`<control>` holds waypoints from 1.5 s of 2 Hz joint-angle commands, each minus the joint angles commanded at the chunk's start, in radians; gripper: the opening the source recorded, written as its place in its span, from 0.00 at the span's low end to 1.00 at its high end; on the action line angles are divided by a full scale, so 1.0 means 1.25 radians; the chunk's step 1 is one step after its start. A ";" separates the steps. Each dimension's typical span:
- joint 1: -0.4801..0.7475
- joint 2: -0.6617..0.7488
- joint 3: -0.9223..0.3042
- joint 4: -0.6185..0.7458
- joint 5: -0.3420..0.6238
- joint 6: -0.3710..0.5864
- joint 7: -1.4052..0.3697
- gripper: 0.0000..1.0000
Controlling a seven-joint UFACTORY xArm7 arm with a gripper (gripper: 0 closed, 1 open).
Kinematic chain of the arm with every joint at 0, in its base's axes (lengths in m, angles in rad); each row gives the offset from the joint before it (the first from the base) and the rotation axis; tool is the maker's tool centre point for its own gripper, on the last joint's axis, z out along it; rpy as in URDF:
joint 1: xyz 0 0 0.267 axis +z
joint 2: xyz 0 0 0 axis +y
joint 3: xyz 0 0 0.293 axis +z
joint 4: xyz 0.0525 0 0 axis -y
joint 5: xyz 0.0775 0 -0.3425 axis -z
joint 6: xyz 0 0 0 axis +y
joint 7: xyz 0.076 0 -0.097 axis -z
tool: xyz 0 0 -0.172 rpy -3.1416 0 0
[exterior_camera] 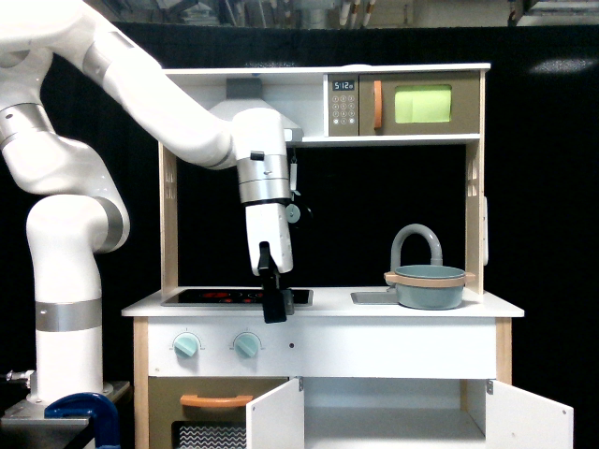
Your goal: Put the bowl inside the kitchen cabinet
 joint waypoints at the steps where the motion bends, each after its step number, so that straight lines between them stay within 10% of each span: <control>1: 0.075 0.157 -0.029 0.255 0.175 0.025 0.025 1.00; 3: 0.118 0.285 -0.060 0.402 0.399 0.081 -0.134 1.00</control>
